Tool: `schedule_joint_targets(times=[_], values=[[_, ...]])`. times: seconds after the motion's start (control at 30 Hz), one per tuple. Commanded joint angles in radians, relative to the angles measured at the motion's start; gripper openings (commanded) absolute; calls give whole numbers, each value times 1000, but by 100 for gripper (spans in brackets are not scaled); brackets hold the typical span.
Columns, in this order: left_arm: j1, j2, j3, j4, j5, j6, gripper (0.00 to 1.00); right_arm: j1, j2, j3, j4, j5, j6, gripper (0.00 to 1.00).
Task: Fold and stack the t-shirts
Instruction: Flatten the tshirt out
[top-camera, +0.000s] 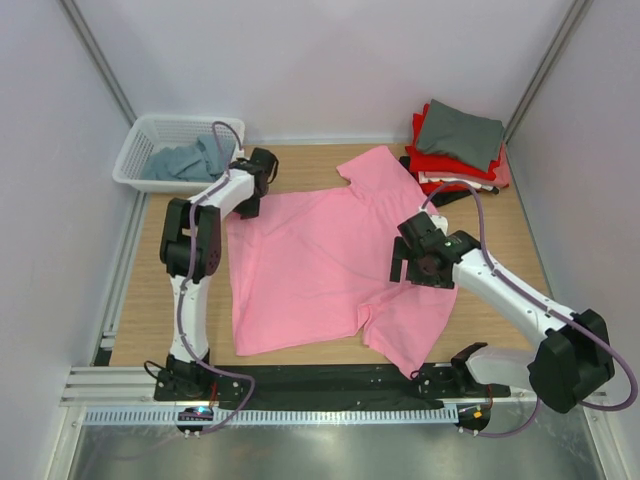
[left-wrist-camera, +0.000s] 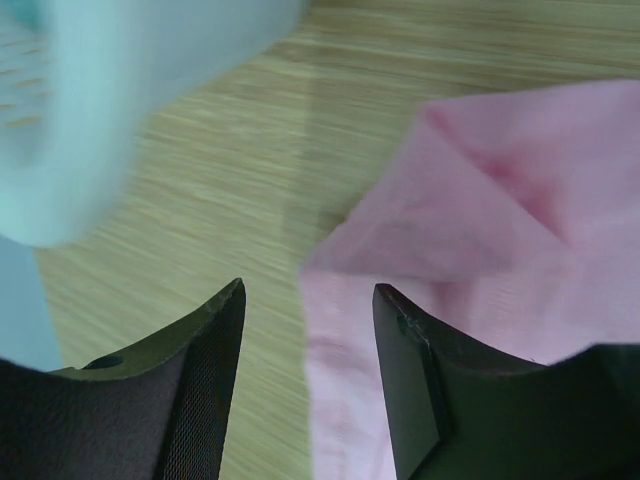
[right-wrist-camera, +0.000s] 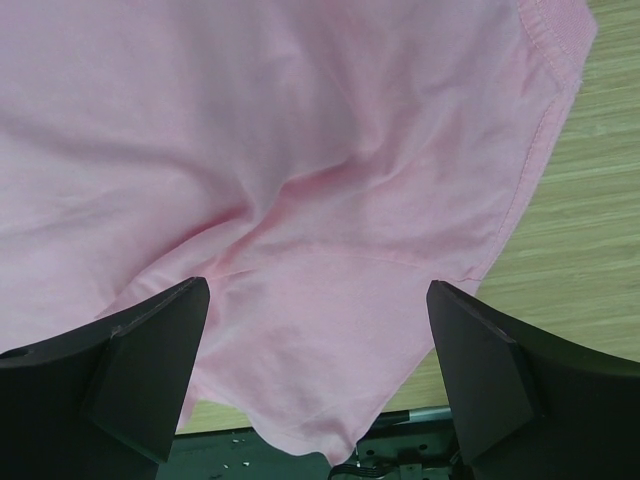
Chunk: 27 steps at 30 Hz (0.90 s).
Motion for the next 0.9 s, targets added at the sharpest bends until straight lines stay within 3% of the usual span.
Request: schedule_joint_targets(times=[0.0,0.2,0.4,0.87], values=[[80,-70,-13,-66,-124,23,56,6,-61,0,15,-1,-23,97],[163,-191,-43,-146,-85,-52,56,6,-81,13,6,-12,-22,98],[84,-347,-175,1,152,-46,57,6,-83,23,20,-35,-17,98],[-48,2,179,-95,42,-97,58,6,-80,50,3,-38,-34,97]])
